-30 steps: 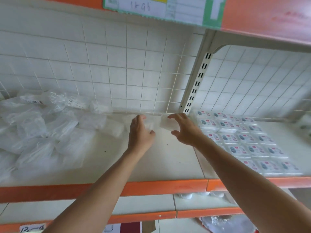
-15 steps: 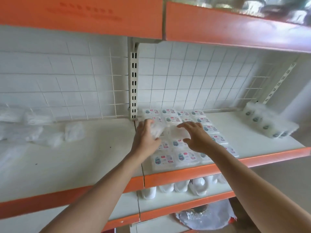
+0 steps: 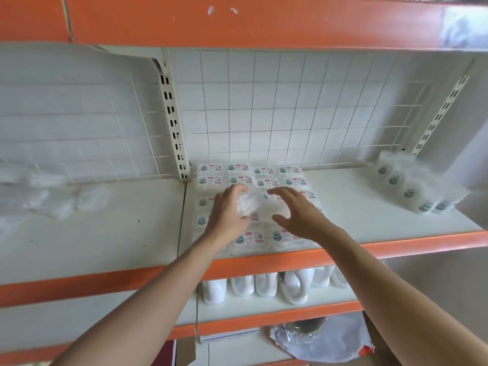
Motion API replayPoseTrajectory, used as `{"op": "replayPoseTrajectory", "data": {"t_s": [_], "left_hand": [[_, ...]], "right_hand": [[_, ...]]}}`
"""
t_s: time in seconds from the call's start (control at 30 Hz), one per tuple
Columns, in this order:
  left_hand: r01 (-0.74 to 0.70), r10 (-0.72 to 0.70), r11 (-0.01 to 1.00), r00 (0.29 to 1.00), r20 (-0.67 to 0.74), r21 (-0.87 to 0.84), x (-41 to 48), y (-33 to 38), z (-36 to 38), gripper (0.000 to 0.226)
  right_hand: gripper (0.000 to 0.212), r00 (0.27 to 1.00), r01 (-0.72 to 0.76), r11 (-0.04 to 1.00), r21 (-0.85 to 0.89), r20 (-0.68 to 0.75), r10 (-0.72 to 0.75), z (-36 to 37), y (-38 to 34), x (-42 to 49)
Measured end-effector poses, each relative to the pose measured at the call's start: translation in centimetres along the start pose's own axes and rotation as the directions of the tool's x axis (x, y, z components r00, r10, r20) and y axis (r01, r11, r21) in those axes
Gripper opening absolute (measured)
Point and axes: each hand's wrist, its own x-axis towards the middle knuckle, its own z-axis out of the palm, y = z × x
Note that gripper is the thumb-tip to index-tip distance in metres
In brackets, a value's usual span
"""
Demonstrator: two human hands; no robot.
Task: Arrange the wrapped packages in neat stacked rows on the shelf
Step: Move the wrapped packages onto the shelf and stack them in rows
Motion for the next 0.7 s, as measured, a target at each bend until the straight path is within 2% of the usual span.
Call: {"op": "replayPoseTrajectory", "data": {"t_s": [0.1, 0.17, 0.5, 0.7], "left_hand": [[0.009, -0.009, 1.0, 1.0, 0.021, -0.016, -0.1, 0.3, -0.5, 0.061], [-0.002, 0.002, 1.0, 0.999, 0.037, -0.016, -0.1, 0.2, -1.0, 0.063], [-0.037, 0.051, 0.994, 0.989, 0.136, -0.098, -0.1, -2.0, -4.2, 0.068], [-0.06, 0.053, 0.996, 0.992, 0.113, 0.06, 0.0, -3.4, -5.6, 0.06]], "right_hand": [[0.06, 0.994, 0.108, 0.99, 0.093, -0.037, -0.105, 0.2, -1.2, 0.3], [0.057, 0.987, 0.153, 0.983, 0.096, -0.065, -0.148, 0.3, -2.0, 0.6], [0.06, 0.986, 0.153, 0.978, 0.138, -0.094, -0.141, 1.4, -4.5, 2.9], [0.066, 0.977, 0.164, 0.967, 0.194, -0.165, -0.133, 2.3, -6.3, 3.7]]}}
